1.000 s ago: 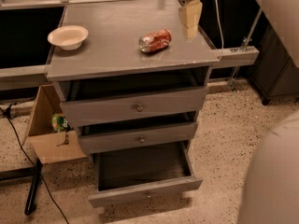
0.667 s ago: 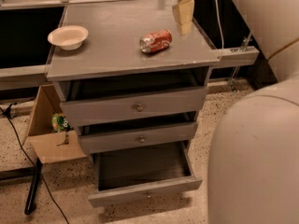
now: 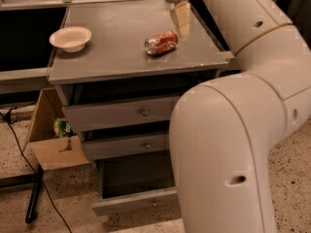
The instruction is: Place coke can into bottom drawer
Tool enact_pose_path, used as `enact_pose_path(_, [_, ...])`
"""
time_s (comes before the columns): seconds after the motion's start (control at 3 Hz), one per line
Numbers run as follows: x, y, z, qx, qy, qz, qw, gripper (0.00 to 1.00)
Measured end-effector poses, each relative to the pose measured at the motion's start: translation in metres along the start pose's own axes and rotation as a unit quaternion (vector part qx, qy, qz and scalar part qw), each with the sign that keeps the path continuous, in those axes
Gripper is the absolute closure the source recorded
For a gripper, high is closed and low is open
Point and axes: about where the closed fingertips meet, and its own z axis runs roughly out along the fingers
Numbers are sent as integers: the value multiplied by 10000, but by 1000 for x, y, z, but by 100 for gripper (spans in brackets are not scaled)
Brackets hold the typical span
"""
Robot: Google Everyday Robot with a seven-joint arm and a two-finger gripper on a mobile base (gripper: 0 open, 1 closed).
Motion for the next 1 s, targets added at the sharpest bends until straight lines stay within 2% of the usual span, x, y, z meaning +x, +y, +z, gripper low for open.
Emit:
enact_pose_path(0.33, [0, -8, 18, -87, 25, 5, 10000, 0])
enact_pose_path(0.67, [-29, -77, 68, 327, 463, 189, 9982, 0])
enact_pose_path(1.0, [-158, -172, 155, 963, 552, 350, 9932, 0])
